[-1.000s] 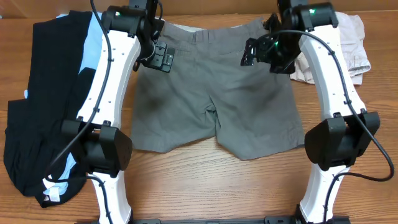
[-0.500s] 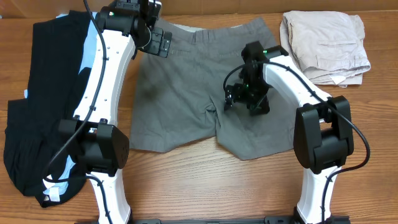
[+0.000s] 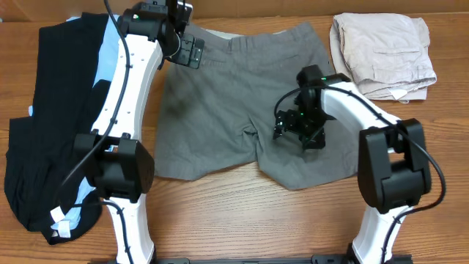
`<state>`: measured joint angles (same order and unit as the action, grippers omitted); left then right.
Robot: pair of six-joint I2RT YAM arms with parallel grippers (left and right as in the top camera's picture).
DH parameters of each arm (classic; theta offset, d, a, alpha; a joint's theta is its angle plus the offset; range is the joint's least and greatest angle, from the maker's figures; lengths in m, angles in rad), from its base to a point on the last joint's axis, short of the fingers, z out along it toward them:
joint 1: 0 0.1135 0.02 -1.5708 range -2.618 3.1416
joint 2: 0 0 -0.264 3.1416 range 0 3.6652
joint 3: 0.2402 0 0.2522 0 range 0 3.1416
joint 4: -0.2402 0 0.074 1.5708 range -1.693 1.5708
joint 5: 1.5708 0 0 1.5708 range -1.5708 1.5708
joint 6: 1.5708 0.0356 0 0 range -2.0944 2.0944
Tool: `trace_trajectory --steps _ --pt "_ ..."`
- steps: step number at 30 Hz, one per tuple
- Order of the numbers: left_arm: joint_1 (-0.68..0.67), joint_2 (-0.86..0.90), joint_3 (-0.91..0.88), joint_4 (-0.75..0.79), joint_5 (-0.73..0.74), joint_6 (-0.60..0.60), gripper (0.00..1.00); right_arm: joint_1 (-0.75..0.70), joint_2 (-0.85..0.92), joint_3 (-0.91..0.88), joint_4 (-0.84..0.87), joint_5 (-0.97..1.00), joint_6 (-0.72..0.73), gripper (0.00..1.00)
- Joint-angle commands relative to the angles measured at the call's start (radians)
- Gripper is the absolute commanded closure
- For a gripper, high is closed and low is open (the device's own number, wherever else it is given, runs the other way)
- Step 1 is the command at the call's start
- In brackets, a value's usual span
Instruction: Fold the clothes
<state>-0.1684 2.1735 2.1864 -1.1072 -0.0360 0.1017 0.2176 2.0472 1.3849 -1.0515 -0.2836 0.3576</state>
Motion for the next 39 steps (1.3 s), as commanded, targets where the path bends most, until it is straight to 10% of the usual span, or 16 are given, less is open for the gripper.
trace_trajectory --steps 1,25,33,39 --pt "0.002 0.047 0.0 0.016 0.032 0.045 0.0 -0.09 0.064 -0.103 0.0 0.131 0.01 0.02" --pt "0.015 0.359 0.0 0.23 0.157 0.025 0.17 -0.232 -0.286 0.059 -0.178 0.098 -0.149 0.03" --pt "0.019 0.381 0.0 0.175 0.127 -0.06 0.96 -0.215 -0.376 0.06 -0.185 0.095 -0.145 0.09" --pt "0.093 0.373 0.024 -0.048 -0.026 -0.235 0.96 -0.211 -0.375 0.06 -0.179 0.095 -0.145 0.09"
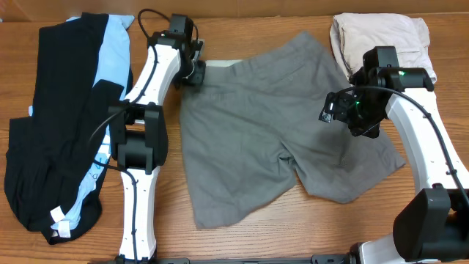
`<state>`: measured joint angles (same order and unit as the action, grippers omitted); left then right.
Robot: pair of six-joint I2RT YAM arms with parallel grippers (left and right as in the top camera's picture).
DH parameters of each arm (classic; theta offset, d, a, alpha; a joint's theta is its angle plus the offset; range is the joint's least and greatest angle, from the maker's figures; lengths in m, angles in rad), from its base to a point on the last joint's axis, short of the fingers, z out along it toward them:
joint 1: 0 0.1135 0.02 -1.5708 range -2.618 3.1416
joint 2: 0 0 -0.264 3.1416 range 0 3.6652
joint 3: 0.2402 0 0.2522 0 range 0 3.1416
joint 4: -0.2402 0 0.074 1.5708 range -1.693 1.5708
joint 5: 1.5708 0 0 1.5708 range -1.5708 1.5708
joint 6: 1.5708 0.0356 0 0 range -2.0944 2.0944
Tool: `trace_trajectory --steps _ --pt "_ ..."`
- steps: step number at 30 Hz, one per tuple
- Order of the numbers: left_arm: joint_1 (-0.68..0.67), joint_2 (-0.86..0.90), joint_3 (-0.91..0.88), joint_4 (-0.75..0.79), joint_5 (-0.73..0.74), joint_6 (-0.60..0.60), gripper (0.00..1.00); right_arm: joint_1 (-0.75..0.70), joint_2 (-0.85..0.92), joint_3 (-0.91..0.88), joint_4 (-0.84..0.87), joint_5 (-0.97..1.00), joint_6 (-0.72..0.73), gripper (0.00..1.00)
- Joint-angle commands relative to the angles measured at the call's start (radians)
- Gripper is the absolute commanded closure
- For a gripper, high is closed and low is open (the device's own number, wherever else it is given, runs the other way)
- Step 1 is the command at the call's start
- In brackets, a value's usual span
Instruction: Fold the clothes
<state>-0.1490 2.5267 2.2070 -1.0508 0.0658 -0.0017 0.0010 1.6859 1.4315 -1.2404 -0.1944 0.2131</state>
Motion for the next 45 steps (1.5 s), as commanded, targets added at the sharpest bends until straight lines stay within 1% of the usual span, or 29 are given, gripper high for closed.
trace_trajectory --steps 1,6,9,10,11,12,14,16,19,20,21,25,28,30,32,36,39,41,45 --pt "0.095 0.019 0.008 -0.149 -0.138 -0.142 0.96 0.006 -0.014 0.013 0.014 0.006 0.0 0.09" --pt "0.211 0.018 0.009 -0.343 -0.176 -0.142 0.96 0.017 -0.012 0.013 0.052 -0.032 0.0 0.1" --pt "0.284 0.018 0.009 -0.407 -0.18 -0.141 0.96 0.035 -0.012 0.013 0.075 -0.035 0.0 0.1" --pt "0.306 0.018 0.009 -0.42 -0.168 -0.141 0.89 0.044 -0.01 0.012 0.084 -0.036 0.001 0.1" --pt "0.325 0.018 0.009 -0.437 -0.146 -0.134 0.76 0.051 -0.009 0.013 0.09 -0.036 0.004 0.1" --pt "0.343 0.018 0.009 -0.458 -0.096 -0.094 0.67 0.06 -0.006 0.013 0.097 -0.035 0.004 0.1" --pt "0.36 0.018 0.009 -0.477 -0.04 -0.034 0.56 0.071 -0.004 0.012 0.107 -0.035 0.012 0.1" --pt "0.365 0.016 0.011 -0.492 -0.012 0.002 0.51 0.072 -0.003 0.012 0.114 -0.035 0.047 0.09" --pt "0.352 0.014 0.043 -0.508 -0.002 0.01 0.49 0.07 -0.003 0.012 0.118 -0.033 0.076 0.09" --pt "0.322 0.006 0.118 -0.535 0.034 0.06 0.46 0.065 -0.003 0.012 0.116 -0.031 0.1 0.09" --pt "0.307 -0.001 0.153 -0.543 0.043 0.083 0.44 0.063 -0.003 0.012 0.115 -0.031 0.108 0.09" --pt "0.224 -0.033 0.311 -0.531 0.093 0.202 0.39 0.06 -0.001 0.008 0.113 -0.009 0.137 0.09" --pt "0.147 -0.035 0.401 -0.447 0.124 0.278 0.24 0.06 0.005 0.007 0.111 -0.008 0.137 0.09" --pt "0.094 -0.035 0.405 -0.351 0.122 0.301 0.13 0.06 0.009 0.007 0.109 -0.008 0.136 0.09" --pt "0.044 -0.025 0.401 -0.264 0.121 0.324 0.08 0.06 0.01 0.007 0.109 -0.004 0.135 0.09" --pt "-0.035 0.016 0.393 -0.121 0.099 0.367 0.07 0.06 0.01 0.007 0.109 0.011 0.132 0.08" --pt "-0.082 0.061 0.393 -0.077 0.097 0.384 0.09 0.06 0.01 0.007 0.109 0.026 0.131 0.08" --pt "-0.108 0.093 0.393 -0.08 0.082 0.386 0.11 0.06 0.01 0.007 0.109 0.03 0.131 0.08" --pt "-0.146 0.132 0.393 -0.163 0.08 0.46 0.17 0.06 0.01 0.007 0.11 0.037 0.132 0.08"
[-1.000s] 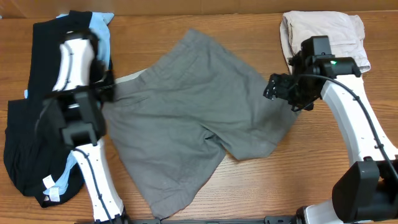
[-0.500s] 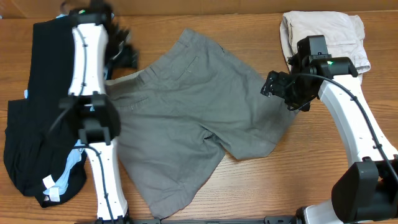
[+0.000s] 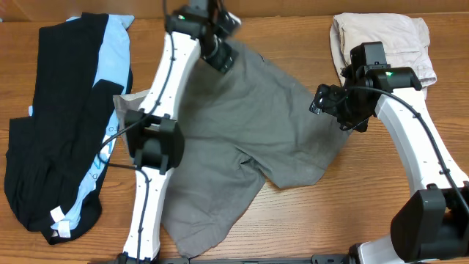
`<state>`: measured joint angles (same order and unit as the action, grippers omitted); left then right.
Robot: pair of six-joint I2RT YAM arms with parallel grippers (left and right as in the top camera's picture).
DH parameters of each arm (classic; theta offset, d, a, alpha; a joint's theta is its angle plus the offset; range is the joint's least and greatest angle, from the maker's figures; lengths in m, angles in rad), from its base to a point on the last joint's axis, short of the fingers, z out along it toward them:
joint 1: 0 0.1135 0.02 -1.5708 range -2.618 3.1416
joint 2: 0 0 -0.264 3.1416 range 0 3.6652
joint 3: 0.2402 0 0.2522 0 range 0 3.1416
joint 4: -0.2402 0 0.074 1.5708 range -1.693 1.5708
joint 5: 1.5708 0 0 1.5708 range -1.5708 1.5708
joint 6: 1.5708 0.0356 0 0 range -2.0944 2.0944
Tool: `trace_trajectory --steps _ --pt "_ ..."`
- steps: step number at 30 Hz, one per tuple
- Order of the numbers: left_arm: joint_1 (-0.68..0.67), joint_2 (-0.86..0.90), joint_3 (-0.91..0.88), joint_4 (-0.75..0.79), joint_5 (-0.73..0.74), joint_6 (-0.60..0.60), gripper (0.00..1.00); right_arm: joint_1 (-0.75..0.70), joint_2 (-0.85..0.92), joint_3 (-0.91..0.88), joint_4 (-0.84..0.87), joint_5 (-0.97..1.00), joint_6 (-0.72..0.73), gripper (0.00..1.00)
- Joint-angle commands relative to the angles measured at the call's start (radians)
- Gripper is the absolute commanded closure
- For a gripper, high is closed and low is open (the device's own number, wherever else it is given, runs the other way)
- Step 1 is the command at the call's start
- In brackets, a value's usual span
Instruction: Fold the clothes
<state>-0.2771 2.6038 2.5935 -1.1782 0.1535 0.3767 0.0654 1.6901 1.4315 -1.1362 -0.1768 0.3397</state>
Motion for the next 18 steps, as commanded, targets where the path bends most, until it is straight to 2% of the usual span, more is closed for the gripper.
trace_trajectory --steps 1,9,15,18 --pt "-0.025 0.057 0.006 -0.06 -0.007 0.104 0.17 -0.005 0.006 0.007 0.006 0.025 0.005 0.08" --pt "-0.072 0.058 0.004 -0.177 0.067 0.188 0.16 -0.005 0.006 0.007 0.021 0.035 0.005 0.08" --pt "-0.09 0.058 -0.074 -0.176 0.079 0.23 0.14 -0.005 0.006 0.007 0.026 0.035 0.005 0.07" --pt "-0.095 0.058 -0.143 -0.128 0.065 0.229 0.13 -0.005 0.006 0.007 0.028 0.035 0.005 0.07"
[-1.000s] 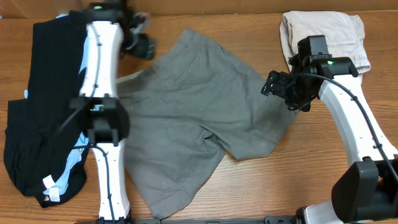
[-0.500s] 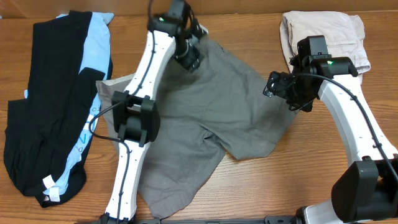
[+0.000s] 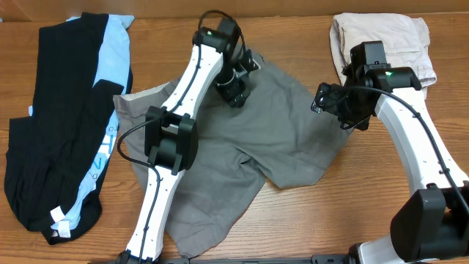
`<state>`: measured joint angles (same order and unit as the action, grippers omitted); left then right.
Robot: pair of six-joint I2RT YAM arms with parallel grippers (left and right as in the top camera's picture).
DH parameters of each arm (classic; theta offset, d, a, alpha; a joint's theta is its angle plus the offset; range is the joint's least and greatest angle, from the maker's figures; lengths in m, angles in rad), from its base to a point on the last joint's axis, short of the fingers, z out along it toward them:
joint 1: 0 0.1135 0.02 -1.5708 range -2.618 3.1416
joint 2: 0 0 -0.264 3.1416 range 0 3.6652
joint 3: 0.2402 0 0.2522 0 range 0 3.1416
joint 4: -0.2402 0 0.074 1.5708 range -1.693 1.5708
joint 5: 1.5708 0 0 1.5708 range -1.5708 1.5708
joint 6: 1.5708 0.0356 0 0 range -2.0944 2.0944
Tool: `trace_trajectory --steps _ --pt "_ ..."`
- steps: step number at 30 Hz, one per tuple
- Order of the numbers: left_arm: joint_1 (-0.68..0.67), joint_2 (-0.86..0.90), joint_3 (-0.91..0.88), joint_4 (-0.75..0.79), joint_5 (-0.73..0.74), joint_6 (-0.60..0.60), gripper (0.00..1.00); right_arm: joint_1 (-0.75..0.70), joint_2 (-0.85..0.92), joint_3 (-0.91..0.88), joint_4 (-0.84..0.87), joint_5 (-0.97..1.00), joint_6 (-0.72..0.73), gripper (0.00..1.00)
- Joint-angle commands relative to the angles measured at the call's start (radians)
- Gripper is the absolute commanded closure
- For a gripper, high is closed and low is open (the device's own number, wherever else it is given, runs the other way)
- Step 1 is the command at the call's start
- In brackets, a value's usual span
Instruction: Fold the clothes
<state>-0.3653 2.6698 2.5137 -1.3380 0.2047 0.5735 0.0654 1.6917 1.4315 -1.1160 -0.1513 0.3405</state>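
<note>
The grey shorts (image 3: 242, 154) lie rumpled and turned diagonally across the middle of the table, with one leg reaching the front edge. My left gripper (image 3: 235, 89) is down on the far part of the shorts and looks shut on the fabric. At the shorts' right edge, my right gripper (image 3: 330, 104) appears shut on the cloth, which rises toward it. The fingertips of both grippers are hidden by their own bodies.
A folded beige garment (image 3: 382, 44) sits at the far right corner, just behind the right arm. A pile of black and light-blue clothes (image 3: 58, 125) covers the left side. The left arm's elbow (image 3: 170, 139) hangs over the shorts.
My left gripper has moved from the far edge toward the front and slightly right, now lower over the shorts. More grey cloth shows to the left of the left arm. The right gripper has stayed put.
The shorts first lay flat with the waistband at the far edge, left gripper at the left waist corner, right gripper on the right leg. Then they sat shifted right and rotated, right gripper at their right edge. Later they were bunched diagonally, and remain so now.
</note>
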Motion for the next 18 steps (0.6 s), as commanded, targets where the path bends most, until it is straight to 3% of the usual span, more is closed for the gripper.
trace_trajectory --steps 1,8,13,18 --pt "-0.006 -0.008 -0.078 0.051 0.006 0.027 0.13 -0.005 0.005 0.007 0.008 0.009 0.005 0.07" --pt "0.002 -0.007 -0.146 0.215 -0.111 -0.109 0.09 -0.005 0.005 0.006 0.008 0.009 0.005 0.07" --pt "0.055 0.004 -0.184 0.41 -0.172 -0.316 0.1 -0.005 0.005 -0.005 0.008 0.009 0.006 0.07" --pt "0.154 0.025 -0.183 0.491 -0.139 -0.583 0.12 -0.005 0.005 -0.013 0.012 0.009 0.014 0.07"
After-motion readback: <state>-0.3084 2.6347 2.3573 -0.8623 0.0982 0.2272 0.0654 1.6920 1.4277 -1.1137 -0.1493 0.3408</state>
